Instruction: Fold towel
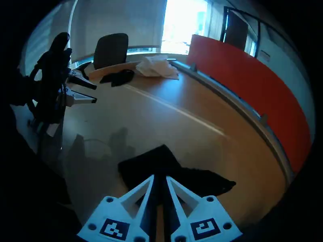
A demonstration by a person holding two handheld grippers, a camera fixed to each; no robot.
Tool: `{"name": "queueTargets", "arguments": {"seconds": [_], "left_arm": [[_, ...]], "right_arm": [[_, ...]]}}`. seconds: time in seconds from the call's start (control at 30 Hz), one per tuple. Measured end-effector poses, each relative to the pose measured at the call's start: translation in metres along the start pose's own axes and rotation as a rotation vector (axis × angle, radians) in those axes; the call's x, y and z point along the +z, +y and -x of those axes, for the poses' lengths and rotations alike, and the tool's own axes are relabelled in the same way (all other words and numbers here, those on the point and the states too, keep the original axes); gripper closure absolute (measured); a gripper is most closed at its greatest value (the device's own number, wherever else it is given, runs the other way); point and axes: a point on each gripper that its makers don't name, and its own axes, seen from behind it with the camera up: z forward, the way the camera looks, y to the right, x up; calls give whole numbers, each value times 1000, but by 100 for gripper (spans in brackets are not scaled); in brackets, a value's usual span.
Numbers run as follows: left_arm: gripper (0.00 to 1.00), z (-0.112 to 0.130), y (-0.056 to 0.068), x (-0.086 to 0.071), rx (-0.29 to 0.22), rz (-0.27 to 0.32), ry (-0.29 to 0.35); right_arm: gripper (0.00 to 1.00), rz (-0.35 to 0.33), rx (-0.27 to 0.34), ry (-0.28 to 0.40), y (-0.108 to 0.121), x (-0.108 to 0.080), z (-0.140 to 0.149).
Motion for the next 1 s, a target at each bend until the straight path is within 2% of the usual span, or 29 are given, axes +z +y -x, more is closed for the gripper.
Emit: {"name": "queueTargets", "arguments": {"seconds": [0.27,0.3,0.53,0.57,0.63,1.0], "left_arm": [[1,4,-5,-4,-7,-10,-1],[1,5,-5,-4,-9,-11,-2],[1,9,-9,-6,-8,-18,-9],[1,9,-9,-6,-8,-19,-9],[1,9,-10,-6,-8,-19,-9],[1,5,-7,-2,-1,-13,-7]], "right_arm": [[95,-60,11,-32,-26,28,8],[92,-69,15,-37,-30,32,9],[33,-97,48,-64,-43,47,16],[26,-98,53,-63,-44,47,16],[19,-94,65,-61,-42,45,17],[17,-56,101,-67,-27,31,30]]}}
